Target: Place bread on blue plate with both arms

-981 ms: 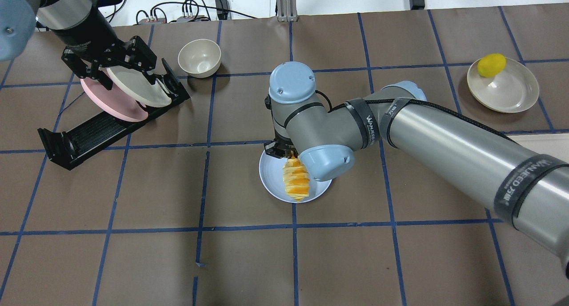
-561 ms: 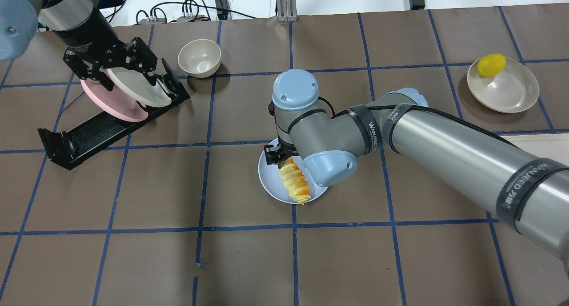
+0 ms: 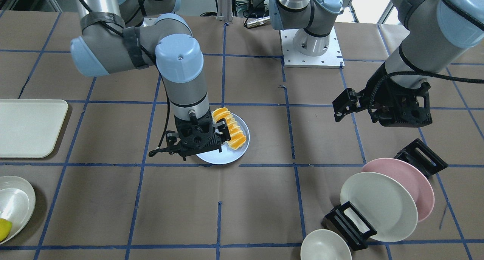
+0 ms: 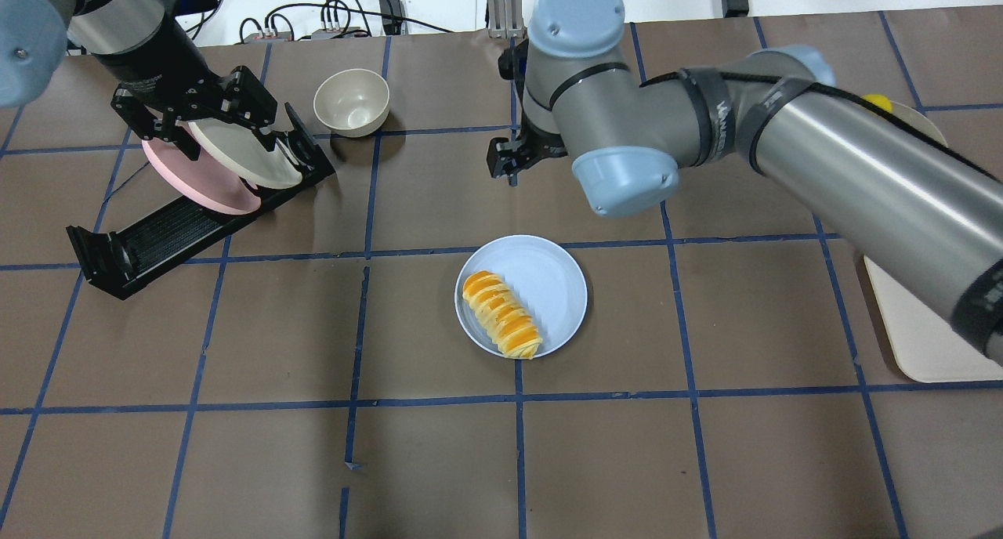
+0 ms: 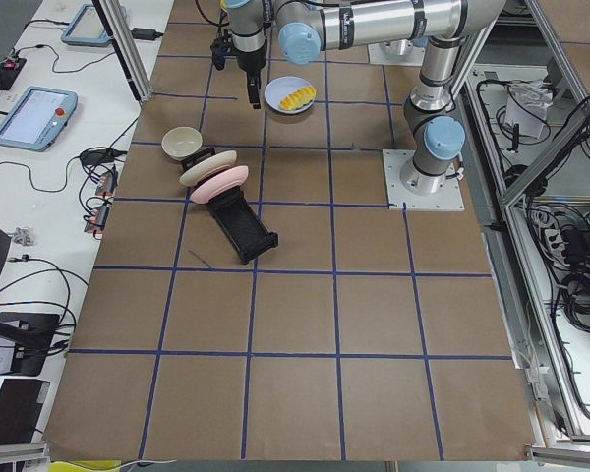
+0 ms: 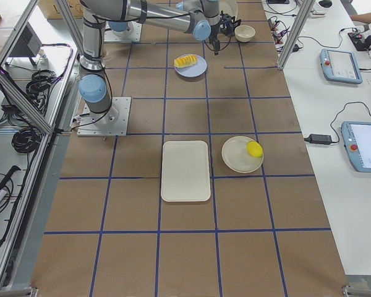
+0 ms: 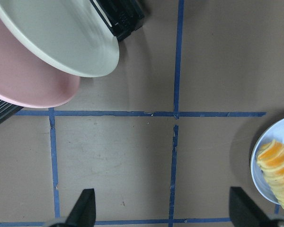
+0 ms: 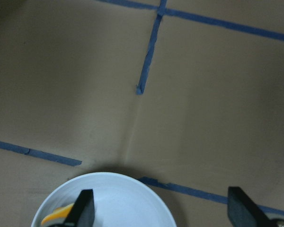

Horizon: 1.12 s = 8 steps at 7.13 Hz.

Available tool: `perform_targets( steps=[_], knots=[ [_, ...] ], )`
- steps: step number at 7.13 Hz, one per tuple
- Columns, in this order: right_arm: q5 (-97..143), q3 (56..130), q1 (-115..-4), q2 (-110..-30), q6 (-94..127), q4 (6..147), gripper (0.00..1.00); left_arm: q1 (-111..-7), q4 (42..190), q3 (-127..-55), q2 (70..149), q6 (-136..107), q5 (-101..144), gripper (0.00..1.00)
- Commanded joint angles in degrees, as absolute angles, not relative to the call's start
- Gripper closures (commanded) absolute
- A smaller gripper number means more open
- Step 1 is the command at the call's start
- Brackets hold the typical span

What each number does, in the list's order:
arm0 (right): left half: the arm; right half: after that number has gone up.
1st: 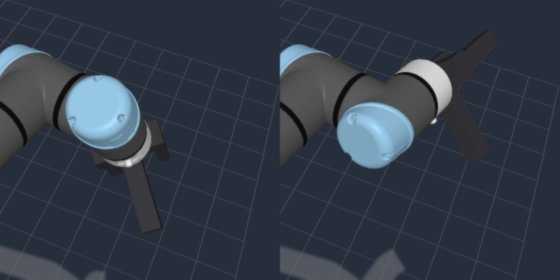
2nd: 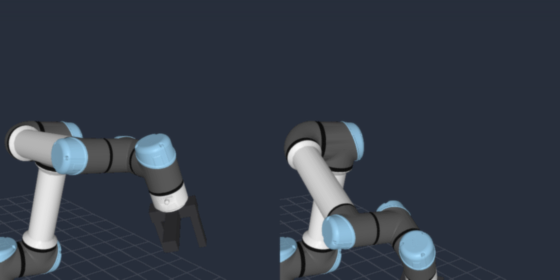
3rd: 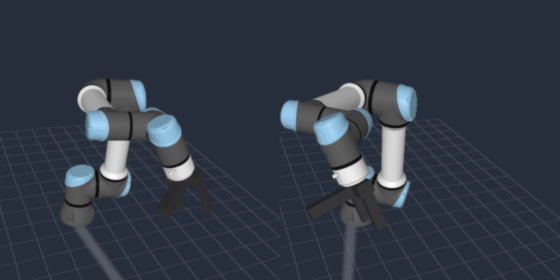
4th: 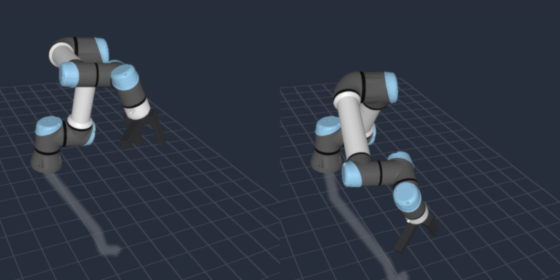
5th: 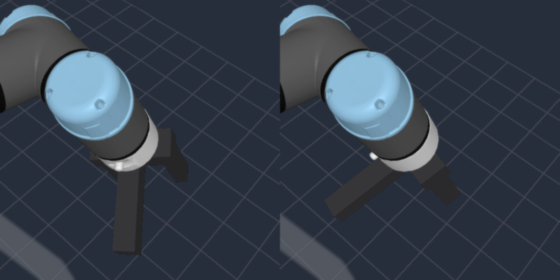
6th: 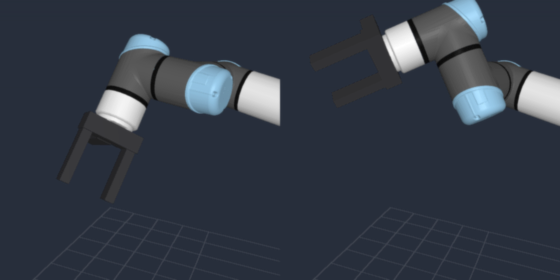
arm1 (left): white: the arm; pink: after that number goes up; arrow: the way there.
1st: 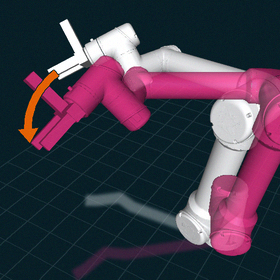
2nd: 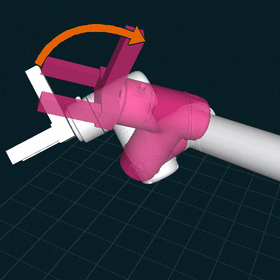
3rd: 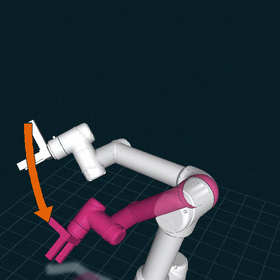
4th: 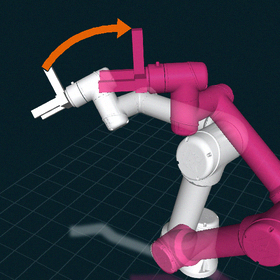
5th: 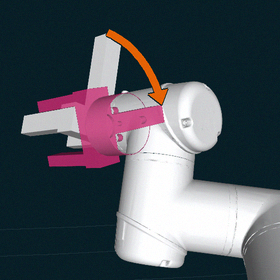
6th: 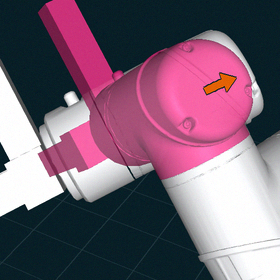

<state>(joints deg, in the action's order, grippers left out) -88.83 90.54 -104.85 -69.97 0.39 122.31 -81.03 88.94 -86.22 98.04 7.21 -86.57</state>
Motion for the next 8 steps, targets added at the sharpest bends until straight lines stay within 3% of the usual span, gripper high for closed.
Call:
perform_targets(
  steps=[1,4,8],
  knots=[
    [-88.9,87.0,-95.7,-74.0,-5.8,111.0,0.0,-80.9,88.9,-86.2,98.1,7.2,-86.6,0.0],
    [-88.2,88.2,-85.5,-82.9,-19.6,99.5,0.0,-80.9,88.9,-86.2,98.1,7.2,-86.6,0.0],
    [-84.5,87.4,-86.7,-89.4,-6.9,86.3,0.01,-80.9,88.8,-86.2,98.2,7.3,-86.6,0.0]
  ],
)
